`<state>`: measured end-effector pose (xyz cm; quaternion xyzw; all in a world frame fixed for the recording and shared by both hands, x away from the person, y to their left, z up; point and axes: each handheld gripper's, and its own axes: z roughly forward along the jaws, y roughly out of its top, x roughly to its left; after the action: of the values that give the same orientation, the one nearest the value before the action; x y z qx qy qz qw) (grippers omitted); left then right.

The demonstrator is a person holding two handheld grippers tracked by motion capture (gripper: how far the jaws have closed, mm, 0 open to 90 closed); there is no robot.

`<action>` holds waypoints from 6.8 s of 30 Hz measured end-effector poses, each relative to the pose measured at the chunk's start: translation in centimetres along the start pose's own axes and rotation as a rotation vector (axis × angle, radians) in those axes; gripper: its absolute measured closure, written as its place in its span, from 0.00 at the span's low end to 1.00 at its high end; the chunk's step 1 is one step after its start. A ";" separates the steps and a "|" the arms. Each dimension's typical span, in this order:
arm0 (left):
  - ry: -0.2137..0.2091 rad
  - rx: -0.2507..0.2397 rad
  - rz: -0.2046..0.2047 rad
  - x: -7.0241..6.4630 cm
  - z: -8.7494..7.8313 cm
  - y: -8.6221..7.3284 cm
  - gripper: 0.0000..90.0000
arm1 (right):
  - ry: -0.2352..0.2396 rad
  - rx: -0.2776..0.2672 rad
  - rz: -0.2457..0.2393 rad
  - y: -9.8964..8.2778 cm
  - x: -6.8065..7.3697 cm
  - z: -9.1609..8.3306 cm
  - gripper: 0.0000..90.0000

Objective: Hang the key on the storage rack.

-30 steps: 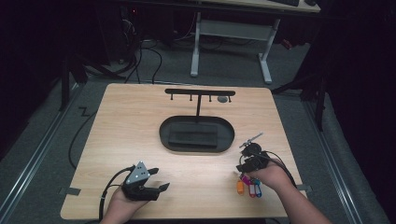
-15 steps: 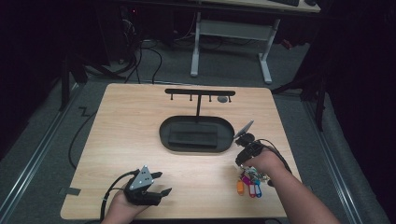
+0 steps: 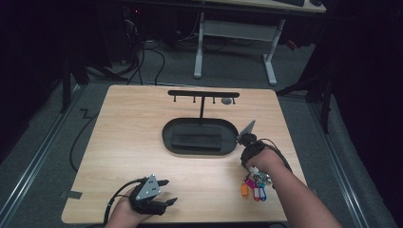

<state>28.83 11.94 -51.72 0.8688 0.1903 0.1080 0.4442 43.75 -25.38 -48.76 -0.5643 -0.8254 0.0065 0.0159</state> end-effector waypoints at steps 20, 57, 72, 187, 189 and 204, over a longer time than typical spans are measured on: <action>0.020 0.002 0.034 -0.1 -0.2 0.0 0.38 | -0.017 -0.053 -0.193 -2.3 1.7 -2.7 0.97; 0.146 -0.040 -0.067 2.3 -1.5 -1.4 0.34 | -0.089 -0.174 -0.289 -6.5 1.7 -14.2 0.98; 0.173 -0.056 -0.077 2.5 -1.8 -1.5 0.33 | -0.094 -0.216 -0.308 -6.4 2.3 -19.0 0.98; 0.144 -0.032 -0.057 2.2 -1.8 -1.9 0.34 | -0.209 -0.381 -0.260 6.8 1.6 -19.0 0.58; 0.144 -0.031 -0.055 2.1 -1.8 -1.9 0.34 | -0.205 -0.404 -0.287 6.1 1.6 -18.6 0.53; 0.139 -0.045 -0.045 1.9 -1.6 -1.9 0.34 | -0.112 -0.508 -0.257 3.0 -0.6 -14.1 0.41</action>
<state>29.58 14.90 -52.29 0.8445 0.2376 0.1621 0.4517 47.25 -24.92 -34.75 -0.4399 -0.8649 -0.1713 -0.1706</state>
